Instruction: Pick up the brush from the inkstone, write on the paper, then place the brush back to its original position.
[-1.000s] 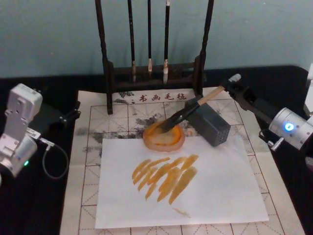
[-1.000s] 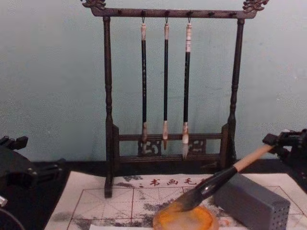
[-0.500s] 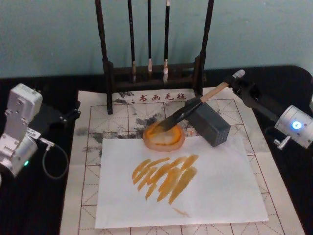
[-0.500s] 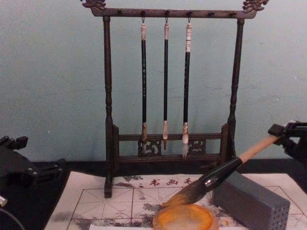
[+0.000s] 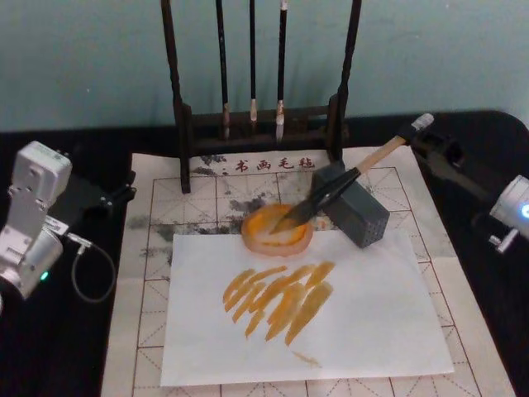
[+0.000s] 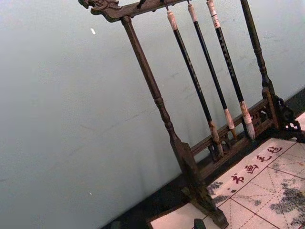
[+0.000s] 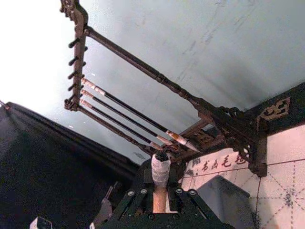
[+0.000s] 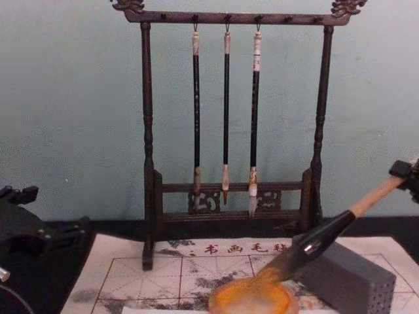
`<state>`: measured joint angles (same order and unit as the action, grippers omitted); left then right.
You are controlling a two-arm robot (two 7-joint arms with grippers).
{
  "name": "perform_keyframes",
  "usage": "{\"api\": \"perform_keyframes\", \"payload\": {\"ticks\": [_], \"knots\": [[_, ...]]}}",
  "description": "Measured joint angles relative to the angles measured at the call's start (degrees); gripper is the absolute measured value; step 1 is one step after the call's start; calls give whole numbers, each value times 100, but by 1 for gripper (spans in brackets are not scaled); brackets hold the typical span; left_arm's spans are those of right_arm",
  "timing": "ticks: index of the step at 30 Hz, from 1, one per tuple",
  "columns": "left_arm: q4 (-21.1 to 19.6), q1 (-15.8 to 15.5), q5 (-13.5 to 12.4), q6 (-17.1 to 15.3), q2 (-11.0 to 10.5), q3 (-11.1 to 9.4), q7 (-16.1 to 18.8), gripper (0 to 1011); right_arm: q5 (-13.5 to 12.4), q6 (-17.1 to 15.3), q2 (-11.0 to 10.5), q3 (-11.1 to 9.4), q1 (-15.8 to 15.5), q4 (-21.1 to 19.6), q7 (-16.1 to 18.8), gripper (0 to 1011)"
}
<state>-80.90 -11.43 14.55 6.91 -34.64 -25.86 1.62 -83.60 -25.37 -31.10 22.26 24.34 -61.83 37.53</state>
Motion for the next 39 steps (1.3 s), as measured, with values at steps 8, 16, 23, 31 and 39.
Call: {"api": "perform_keyframes", "payload": {"ticks": [8,16,23,31,39], "knots": [[0,0,0,0,0,0,0,1001,-14,-1,-232,115,-19,-65,183,191],[0,0,0,0,0,0,0,1001,43,-28,-477,311,6,-87,490,191],[0,0,0,0,0,0,0,1001,138,-65,-688,520,71,-97,764,191],[0,0,0,0,0,0,0,1001,224,-46,-868,689,113,-98,976,191],[0,0,0,0,0,0,0,1001,300,141,-993,802,117,-156,991,191]]}}
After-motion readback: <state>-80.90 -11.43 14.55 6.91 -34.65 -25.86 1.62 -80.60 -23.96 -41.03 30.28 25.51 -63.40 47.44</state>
